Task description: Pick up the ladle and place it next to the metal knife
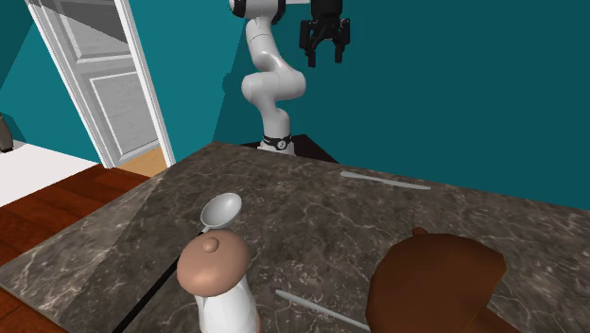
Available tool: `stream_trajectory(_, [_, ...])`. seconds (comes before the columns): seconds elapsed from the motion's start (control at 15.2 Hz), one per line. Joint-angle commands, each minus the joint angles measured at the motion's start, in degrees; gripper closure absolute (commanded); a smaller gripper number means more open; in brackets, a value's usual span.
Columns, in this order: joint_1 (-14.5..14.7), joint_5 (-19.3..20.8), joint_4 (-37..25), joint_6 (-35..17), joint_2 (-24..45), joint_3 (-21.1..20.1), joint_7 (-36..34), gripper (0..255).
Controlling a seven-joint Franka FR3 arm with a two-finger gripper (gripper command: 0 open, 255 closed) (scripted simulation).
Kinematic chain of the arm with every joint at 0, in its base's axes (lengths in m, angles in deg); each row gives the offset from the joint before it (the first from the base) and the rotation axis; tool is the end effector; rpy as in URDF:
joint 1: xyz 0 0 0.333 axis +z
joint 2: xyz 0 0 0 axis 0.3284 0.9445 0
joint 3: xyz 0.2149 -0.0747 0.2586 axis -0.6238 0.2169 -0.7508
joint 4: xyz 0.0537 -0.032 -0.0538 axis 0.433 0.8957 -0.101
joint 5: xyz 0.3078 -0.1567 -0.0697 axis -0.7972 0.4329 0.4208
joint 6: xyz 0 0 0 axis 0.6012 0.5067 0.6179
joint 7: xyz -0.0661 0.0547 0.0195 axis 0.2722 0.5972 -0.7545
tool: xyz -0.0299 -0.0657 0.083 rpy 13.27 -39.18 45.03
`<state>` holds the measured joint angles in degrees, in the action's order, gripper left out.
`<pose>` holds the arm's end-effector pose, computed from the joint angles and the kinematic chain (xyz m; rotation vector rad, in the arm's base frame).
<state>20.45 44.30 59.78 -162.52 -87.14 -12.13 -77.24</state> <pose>0.2374 0.0368 0.6172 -3.0774 -0.3387 -0.0164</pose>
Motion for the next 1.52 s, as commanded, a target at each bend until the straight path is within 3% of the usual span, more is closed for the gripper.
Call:
stream_trajectory(0.0, [0.0, 0.0, 0.0, 0.0, 0.0, 0.0, 0.0, 0])
stream_trajectory(0.73, [-7.0, 2.3, -0.8, -16.8, 15.7, 3.9, -4.6, 0])
stream_trajectory(1.45, [-12.7, 2.6, -7.3, -29.6, 33.2, 8.8, -8.9, 0])
